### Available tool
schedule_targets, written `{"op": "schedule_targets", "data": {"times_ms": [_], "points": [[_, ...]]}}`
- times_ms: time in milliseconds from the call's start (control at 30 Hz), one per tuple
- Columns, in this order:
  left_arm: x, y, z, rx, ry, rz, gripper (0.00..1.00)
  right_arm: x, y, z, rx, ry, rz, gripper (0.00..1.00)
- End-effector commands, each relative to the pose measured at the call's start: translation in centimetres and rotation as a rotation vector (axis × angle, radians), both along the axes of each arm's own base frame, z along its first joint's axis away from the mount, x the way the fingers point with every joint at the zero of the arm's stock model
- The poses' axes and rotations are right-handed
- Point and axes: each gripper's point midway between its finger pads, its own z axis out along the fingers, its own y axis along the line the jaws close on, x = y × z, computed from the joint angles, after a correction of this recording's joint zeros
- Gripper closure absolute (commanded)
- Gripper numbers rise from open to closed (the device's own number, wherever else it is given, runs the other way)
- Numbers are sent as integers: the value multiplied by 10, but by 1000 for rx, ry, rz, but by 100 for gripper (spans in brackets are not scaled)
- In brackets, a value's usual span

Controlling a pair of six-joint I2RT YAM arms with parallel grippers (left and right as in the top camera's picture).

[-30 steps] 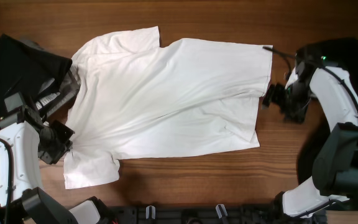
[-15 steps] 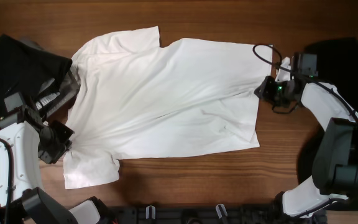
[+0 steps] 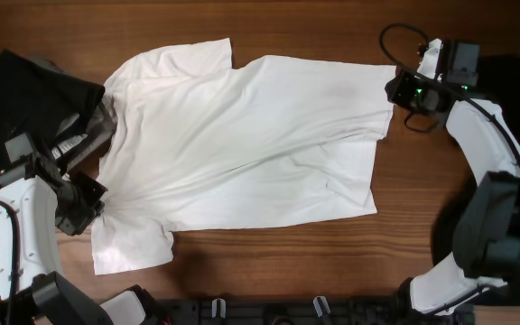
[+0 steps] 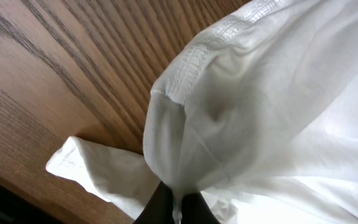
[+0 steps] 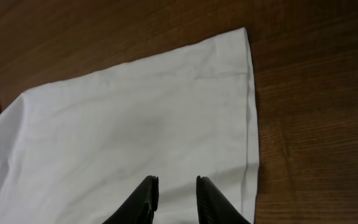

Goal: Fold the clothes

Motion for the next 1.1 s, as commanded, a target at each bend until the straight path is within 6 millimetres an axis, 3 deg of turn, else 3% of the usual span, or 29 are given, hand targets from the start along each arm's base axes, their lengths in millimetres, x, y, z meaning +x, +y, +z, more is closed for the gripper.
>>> {"op": "schedule_targets", "data": {"times_ms": [0,133,367,467,533,633,700,833,933,1067], "points": [[3,1,2,0,-19,-7,95,8,14,-35,27,60,-5,80],[5,2,2,5,-28,-7,94,12,34,-68,39,99,17,95],[5,2,2,5,-29,-7,94,17,37,-139,108,213,-240,96],[6,3,2,8,-33,-7,94,41,29,-157,129,126,-350,96],[7,3,2,9,-36,-7,94,61,30,-157,147,33,-341,96],[7,3,2,9,-36,-7,94,82,31,-142,169,-79,-322,96],[7,4,2,10,-37,-7,94,99,39,-117,174,-168,-240,94],[8,4,2,11,-38,-7,91,114,55,-57,159,-277,-38,70],[9,4,2,13,-43,-7,87,112,57,-3,105,-355,45,50],[10,5,3,15,-48,-7,82,83,57,83,19,-419,122,40]]}}
